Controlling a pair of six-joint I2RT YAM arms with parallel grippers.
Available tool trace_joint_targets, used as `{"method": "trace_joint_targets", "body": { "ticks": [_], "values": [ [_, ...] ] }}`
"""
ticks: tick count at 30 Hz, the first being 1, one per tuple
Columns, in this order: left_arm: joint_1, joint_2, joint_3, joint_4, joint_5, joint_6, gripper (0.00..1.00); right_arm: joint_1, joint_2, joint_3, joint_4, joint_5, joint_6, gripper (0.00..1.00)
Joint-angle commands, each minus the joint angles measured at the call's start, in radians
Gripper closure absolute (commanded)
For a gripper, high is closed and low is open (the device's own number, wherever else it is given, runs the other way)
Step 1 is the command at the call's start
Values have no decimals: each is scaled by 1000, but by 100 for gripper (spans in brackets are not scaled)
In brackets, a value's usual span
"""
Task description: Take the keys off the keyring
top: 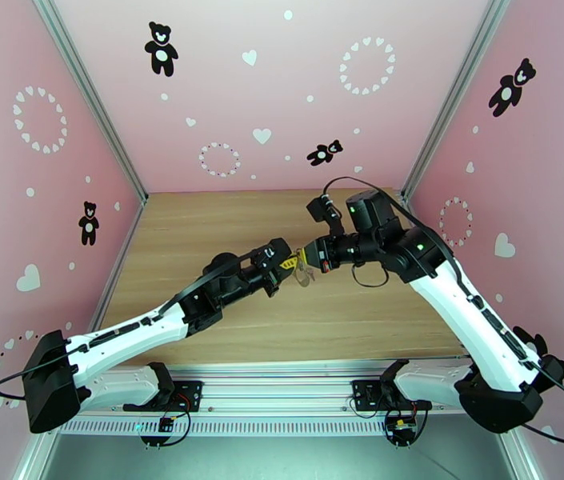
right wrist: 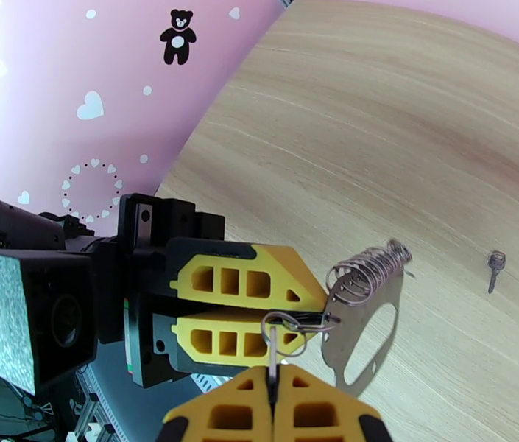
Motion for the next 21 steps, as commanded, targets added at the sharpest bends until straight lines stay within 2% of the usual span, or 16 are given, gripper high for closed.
{"method": "trace_joint_targets", "body": {
  "ticks": [1, 8, 15, 18, 21],
  "values": [
    [-2, 23, 45, 11, 22, 14, 85, -1, -33, -14, 37, -11, 13, 100],
    [-2, 42, 66, 1, 56, 14, 86, -3, -33, -14, 37, -12, 9, 100],
    [-2, 41, 79, 3, 35, 11, 85, -11, -37, -22, 38, -7, 10, 100],
    [-2, 39, 79, 2, 47, 11, 81, -15, -40, -20, 37, -4, 11, 100],
    [-3, 45, 87, -7, 50, 13, 82, -15, -39, -19, 44, -9, 13, 100]
  ]
}}
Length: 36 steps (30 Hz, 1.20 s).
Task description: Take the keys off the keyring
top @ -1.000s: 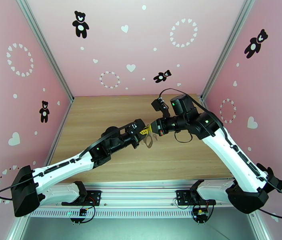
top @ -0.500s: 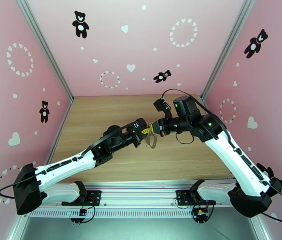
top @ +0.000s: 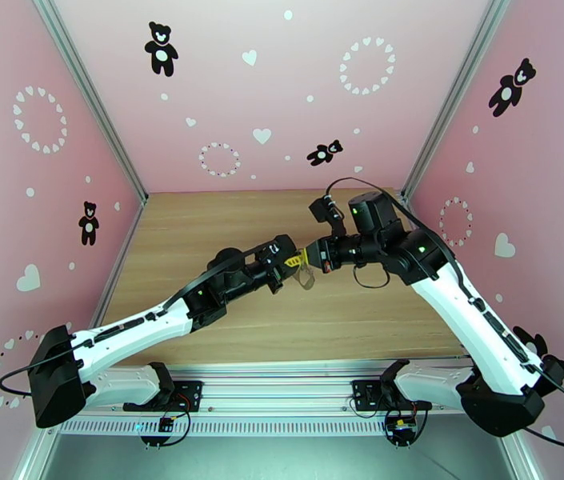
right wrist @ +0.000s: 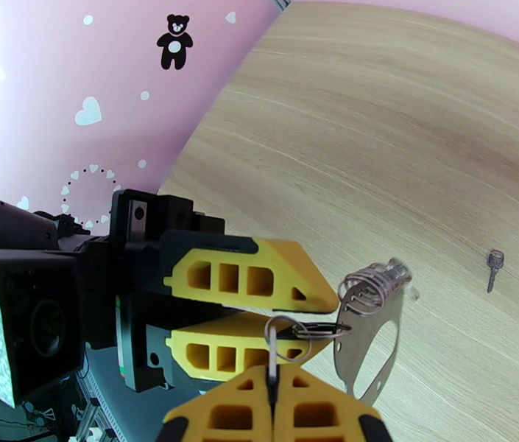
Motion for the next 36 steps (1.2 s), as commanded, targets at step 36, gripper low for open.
{"method": "trace_joint_targets", "body": {
  "ticks": [36],
  "values": [
    [68, -175, -54, 193, 388, 136, 100, -77, -137, -94, 125, -335, -185, 77]
  ]
}}
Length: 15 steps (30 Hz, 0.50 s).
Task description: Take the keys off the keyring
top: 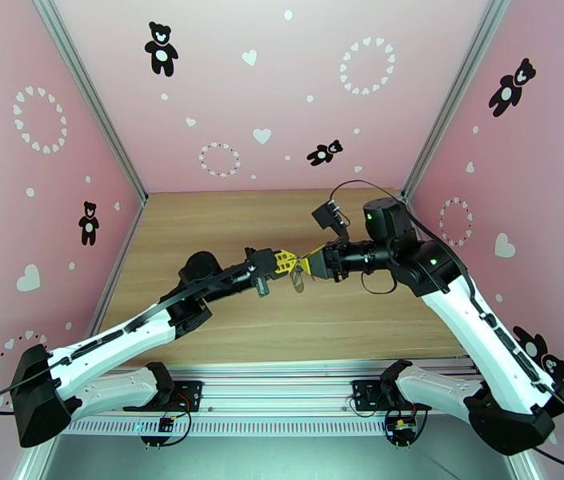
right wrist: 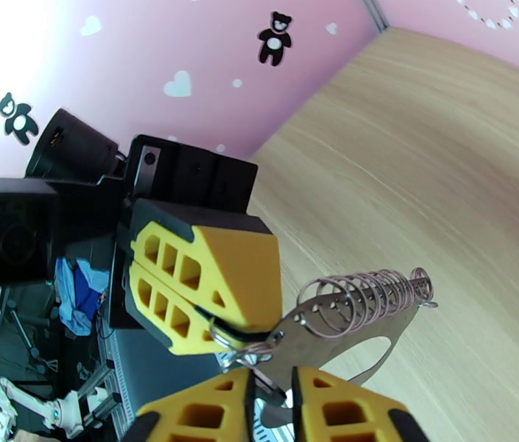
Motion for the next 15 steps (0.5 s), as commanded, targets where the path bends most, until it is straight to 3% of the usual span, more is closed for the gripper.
{"method": "trace_joint_targets", "body": {
  "ticks": [1, 9, 15],
  "values": [
    [12, -27, 19, 36, 86, -1, 100, -30, -37, 17, 18, -57, -57, 76],
    [22, -47, 36, 20, 138, -20, 100, -80, -81, -84, 235, -276, -32, 64],
    [25, -43, 42, 31, 155, -29, 100, -82, -100, -133, 254, -260, -88, 58]
  ]
}}
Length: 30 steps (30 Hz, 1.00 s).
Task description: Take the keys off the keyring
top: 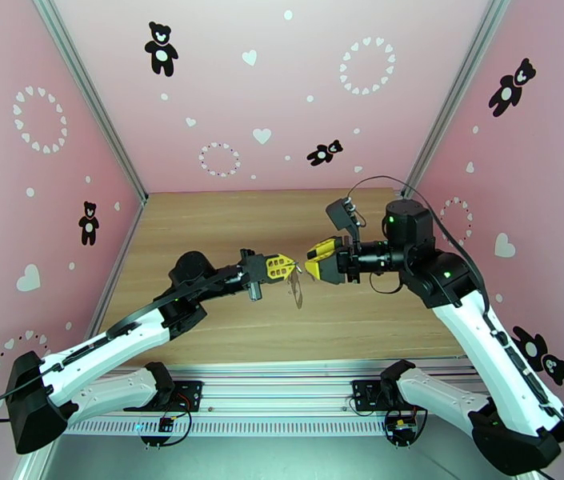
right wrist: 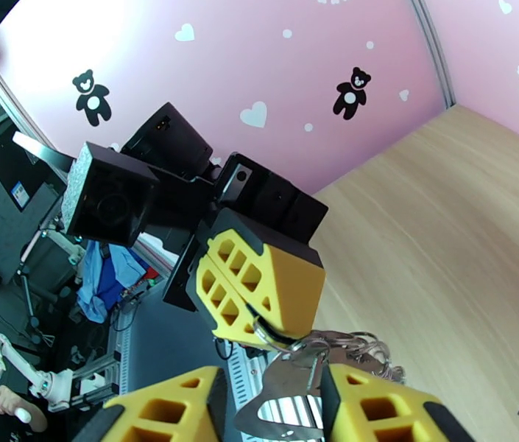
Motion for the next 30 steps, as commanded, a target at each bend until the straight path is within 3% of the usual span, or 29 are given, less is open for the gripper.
{"method": "trace_joint_targets", "body": {
  "ticks": [1, 8, 20, 27, 30],
  "values": [
    [8, -18, 40, 26, 34, -21, 100, -5, -18, -35, 73, -52, -31, 58],
    [11, -9, 47, 30, 49, -26, 100, -12, 2, -60, 63, -99, -107, 54],
    [16, 18, 57, 38, 71, -37, 100, -8, 54, -97, 249, -221, -87, 41],
    [21, 34, 77, 27, 80, -31, 100, 32, 101, -77, 164, -270, -142, 41],
    [23, 29, 78, 16, 75, -23, 100, 32, 104, -43, 57, -268, -218, 46]
  ]
}}
